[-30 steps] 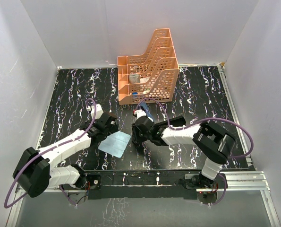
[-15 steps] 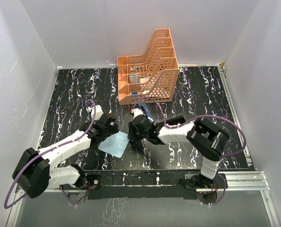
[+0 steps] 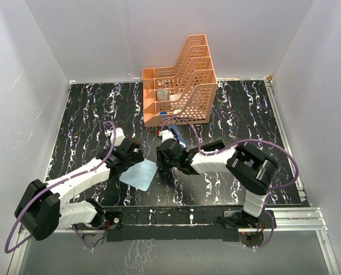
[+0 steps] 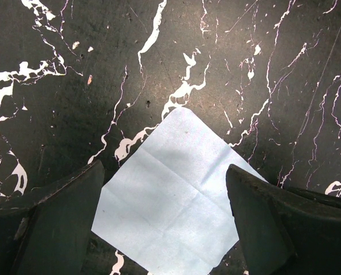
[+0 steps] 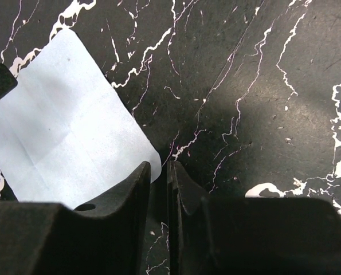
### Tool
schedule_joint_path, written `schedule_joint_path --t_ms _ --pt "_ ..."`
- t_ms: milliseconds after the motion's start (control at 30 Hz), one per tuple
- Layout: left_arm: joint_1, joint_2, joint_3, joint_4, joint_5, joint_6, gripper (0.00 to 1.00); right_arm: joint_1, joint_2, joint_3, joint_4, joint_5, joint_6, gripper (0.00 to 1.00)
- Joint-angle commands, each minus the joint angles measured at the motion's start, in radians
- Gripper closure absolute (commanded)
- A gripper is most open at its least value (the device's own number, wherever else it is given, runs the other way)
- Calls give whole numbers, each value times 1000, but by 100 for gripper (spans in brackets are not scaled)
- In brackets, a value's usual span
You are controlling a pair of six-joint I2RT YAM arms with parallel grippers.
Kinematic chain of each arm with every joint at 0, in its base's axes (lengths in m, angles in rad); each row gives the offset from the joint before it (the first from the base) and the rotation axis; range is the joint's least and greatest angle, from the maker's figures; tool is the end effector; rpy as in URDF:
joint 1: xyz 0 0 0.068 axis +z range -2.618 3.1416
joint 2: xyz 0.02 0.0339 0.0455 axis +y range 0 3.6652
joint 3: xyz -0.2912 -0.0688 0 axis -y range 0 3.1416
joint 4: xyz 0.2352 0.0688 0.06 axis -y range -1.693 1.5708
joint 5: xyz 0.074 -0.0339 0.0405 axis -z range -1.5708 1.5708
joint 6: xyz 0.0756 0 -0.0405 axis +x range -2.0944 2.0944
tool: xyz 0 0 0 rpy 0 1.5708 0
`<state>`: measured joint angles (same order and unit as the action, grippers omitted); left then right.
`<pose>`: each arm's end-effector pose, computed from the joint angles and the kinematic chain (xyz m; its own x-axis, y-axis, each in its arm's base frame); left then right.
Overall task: Organize the sunglasses
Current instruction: Move the glasses cleaning cloth to the center of the board.
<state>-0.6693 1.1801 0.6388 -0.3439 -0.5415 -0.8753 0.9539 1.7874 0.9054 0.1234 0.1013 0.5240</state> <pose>0.2041 -0.1118 0.2056 -0.6007 -0.3637 -0.7120 -0.2894 0.9291 -0.2304 0.2299 0.3110 0.1518 -0.7293 -0.1679 -0.6632 -0.4667 0.8309 0.3029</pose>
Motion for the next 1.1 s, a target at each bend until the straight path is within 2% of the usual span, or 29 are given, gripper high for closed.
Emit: schedule_joint_path --t_ms 0,333,900,1067 --pt "5 -33 -6 -13 -3 1 13 0 24 41 10 28 -25 83" --pt "5 -29 -11 -7 2 1 13 6 52 18 53 -43 20 83" --pt "5 -28 -6 0 5 2 13 31 7 -1 -1 -20 27 84" --pt "5 -30 -7 0 5 2 13 32 15 -2 -11 0 19 91"
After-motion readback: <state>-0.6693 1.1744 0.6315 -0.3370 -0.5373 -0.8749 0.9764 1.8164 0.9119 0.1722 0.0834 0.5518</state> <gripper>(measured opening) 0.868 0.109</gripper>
